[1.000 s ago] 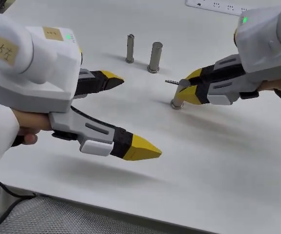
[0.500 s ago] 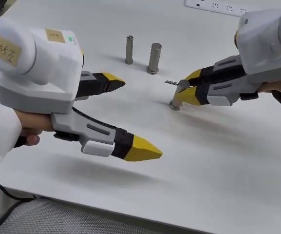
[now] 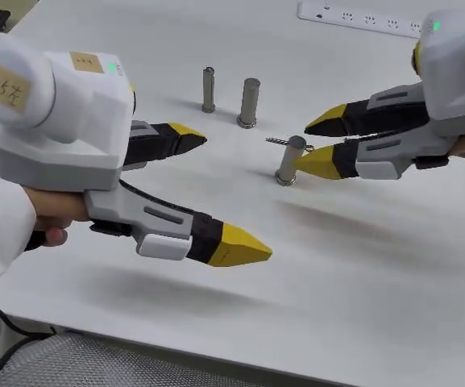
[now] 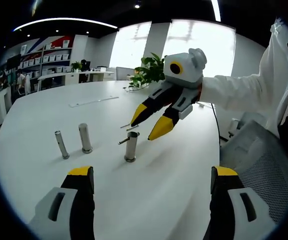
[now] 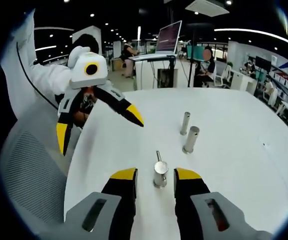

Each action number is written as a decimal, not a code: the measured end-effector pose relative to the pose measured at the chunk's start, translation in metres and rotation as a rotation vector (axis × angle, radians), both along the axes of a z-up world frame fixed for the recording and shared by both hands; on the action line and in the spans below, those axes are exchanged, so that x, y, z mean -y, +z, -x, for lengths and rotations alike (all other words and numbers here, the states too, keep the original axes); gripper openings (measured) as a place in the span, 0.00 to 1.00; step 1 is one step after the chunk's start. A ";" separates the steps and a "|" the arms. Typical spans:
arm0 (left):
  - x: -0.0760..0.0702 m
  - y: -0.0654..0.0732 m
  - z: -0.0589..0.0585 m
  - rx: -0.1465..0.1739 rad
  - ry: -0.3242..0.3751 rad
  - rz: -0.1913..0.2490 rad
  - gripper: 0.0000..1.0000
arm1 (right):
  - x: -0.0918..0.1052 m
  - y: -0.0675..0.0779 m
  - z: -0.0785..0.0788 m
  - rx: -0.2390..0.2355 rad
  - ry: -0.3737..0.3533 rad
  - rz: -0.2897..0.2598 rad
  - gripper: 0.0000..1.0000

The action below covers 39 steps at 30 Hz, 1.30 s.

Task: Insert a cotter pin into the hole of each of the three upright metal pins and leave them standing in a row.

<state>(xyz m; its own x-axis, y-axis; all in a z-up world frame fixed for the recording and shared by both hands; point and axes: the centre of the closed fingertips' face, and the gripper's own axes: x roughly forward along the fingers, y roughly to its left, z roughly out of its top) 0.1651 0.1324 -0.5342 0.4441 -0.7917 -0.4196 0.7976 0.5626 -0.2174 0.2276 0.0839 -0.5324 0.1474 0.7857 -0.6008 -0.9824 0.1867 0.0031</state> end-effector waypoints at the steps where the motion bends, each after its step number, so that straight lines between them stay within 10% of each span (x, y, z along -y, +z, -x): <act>1: 0.000 0.001 0.000 0.002 0.003 0.002 0.97 | 0.002 0.005 0.000 0.008 -0.027 -0.017 0.28; 15: -0.003 0.008 0.005 0.003 0.032 -0.001 0.96 | 0.054 0.028 0.020 -0.031 -0.241 -0.152 0.53; 39: -0.033 0.033 -0.015 0.062 0.163 0.030 0.93 | 0.133 0.027 0.048 -0.009 -0.508 -0.149 0.80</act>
<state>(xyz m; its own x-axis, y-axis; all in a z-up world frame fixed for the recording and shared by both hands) 0.1801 0.1650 -0.5013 0.5920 -0.7190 -0.3642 0.7089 0.6795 -0.1892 0.1793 -0.0494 -0.5050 0.5273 0.6934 -0.4911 -0.7677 0.6364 0.0743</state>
